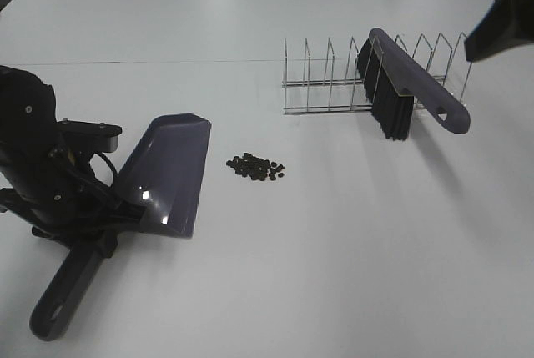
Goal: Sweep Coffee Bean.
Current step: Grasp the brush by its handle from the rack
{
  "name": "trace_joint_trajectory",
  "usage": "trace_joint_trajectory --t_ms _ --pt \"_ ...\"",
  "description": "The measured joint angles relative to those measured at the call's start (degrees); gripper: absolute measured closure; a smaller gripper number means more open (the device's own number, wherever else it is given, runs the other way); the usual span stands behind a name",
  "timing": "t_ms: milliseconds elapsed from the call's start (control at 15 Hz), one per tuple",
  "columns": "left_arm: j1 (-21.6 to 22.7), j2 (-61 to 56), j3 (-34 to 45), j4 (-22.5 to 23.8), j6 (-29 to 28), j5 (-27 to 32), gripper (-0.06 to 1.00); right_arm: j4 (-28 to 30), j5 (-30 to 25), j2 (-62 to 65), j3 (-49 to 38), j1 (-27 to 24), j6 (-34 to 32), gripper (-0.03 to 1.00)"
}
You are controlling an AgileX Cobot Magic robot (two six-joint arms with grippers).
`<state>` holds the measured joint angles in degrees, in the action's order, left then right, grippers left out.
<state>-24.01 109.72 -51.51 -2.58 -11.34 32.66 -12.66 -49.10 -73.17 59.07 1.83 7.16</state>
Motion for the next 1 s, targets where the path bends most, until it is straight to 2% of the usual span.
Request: trace_joint_trajectory --t_ms 333,467,533,800,1000 --pt "0.0 0.0 0.0 -0.1 0.0 0.1 0.62 0.2 -6.9 -30.7 28.9 0.0 1.8 0.00" --pt "0.0 0.0 0.0 -0.1 0.0 0.1 0.62 0.3 -8.8 -37.6 35.8 0.0 2.1 0.00" --pt "0.0 0.0 0.0 -0.1 0.0 0.2 0.62 0.5 -11.5 -47.6 44.7 0.0 2.6 0.00" --pt "0.0 0.0 -0.1 -0.1 0.0 0.5 0.62 1.7 -17.2 -61.8 58.0 0.0 2.6 0.00" --pt "0.0 0.0 -0.1 -0.1 0.0 0.5 0.62 2.0 -20.3 -67.3 63.7 0.0 2.6 0.00"
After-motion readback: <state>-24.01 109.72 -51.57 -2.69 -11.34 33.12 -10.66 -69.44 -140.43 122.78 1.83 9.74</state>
